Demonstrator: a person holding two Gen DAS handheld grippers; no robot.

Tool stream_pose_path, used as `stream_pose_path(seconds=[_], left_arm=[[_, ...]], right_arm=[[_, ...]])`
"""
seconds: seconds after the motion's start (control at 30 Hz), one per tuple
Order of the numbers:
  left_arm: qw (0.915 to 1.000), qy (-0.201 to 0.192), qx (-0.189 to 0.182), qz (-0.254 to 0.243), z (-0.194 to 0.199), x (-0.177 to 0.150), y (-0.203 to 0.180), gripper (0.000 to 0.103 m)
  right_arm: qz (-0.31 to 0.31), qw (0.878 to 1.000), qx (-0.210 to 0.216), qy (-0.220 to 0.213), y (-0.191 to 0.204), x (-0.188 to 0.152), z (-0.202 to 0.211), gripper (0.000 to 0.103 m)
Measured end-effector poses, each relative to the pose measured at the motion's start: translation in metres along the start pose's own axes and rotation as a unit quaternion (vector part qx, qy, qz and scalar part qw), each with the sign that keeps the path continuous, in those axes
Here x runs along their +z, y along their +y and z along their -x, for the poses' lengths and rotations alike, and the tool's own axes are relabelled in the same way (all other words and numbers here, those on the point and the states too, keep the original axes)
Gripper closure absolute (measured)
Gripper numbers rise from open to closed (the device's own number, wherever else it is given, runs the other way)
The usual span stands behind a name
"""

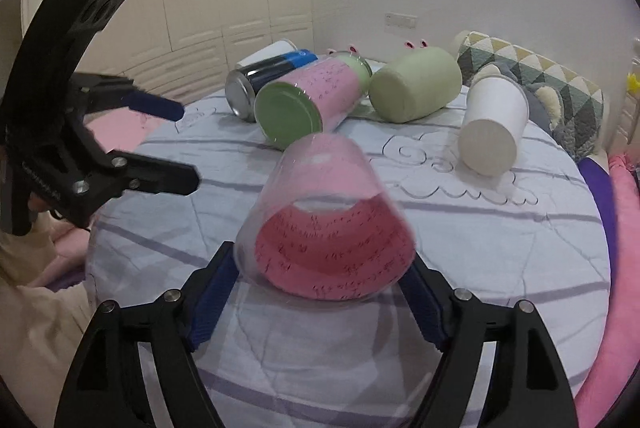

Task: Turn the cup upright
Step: 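Lift the pink cup with the right tool and rotate it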

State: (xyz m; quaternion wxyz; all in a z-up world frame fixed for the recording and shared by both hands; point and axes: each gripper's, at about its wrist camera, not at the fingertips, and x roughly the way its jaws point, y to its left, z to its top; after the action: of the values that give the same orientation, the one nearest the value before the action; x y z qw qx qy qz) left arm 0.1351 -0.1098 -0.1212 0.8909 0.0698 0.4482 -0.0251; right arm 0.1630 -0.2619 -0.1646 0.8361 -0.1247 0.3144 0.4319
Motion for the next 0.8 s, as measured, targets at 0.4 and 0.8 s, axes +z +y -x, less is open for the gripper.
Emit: stream_pose_path(seconds=[0.4, 0.8], left_arm=[[0.9999, 0.001, 0.008, -0.007, -0.005, 0.005, -0.009, 0.000], [0.9997, -0.002, 0.022, -0.015, -0.008, 0.011, -0.017, 0.000]], right_arm=[[-0.057, 0.997, -0.043, -0.024, -0.008, -0.008, 0.008, 0.023], [-0.111, 0.989, -0.082, -0.048, -0.019, -0.017, 0.016, 0.023]])
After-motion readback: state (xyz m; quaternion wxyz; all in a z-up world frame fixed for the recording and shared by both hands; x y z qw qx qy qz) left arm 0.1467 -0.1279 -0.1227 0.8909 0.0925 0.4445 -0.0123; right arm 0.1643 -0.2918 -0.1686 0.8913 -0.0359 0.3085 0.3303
